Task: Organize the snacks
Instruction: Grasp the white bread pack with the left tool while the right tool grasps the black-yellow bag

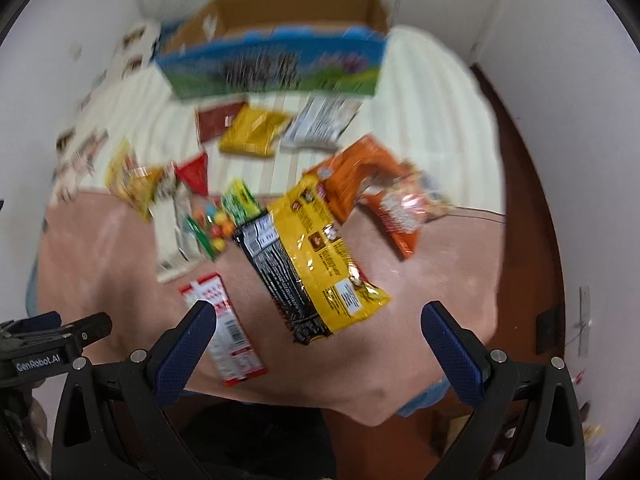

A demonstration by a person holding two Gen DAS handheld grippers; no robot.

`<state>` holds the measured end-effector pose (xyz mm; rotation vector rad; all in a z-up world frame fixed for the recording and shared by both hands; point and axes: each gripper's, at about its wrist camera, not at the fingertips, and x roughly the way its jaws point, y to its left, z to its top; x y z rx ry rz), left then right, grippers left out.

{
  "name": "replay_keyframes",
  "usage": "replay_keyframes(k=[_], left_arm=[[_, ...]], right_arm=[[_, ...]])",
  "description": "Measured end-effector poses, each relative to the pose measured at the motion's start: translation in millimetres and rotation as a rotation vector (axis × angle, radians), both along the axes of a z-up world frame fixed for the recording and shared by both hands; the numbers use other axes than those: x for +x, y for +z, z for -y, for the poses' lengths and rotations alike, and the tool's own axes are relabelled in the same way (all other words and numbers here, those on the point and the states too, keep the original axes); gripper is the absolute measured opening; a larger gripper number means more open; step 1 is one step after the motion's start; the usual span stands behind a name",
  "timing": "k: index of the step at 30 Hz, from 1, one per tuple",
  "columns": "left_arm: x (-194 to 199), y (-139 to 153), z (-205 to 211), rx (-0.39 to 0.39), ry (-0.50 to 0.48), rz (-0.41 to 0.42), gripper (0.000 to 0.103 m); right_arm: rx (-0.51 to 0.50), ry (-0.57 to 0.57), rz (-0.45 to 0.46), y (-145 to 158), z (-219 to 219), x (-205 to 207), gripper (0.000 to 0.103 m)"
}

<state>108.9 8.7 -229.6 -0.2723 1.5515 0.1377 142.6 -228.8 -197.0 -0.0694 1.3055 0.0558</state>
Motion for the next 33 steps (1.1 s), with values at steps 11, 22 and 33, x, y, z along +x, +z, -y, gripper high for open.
replay_keyframes(k=[11, 22, 33], left_arm=[[63.6, -75.2, -21.1, -0.114, 0.223, -0.020, 0.102], [84.6, -100.5, -1.9, -0.109, 0.114, 0.013, 0.050], [47.1, -82.2, -17.4, 0.009, -0.046, -0.004, 0.050]], right_arm=[[-0.012, 0.125, -0.207, -125.5, -19.4, 73.2, 0.103], [-0.023, 0.102, -0.265, -181.8, -30.8, 88.2, 0.097], [0.421, -0.384, -0.354, -210.6, 31.6, 86.0, 0.094]])
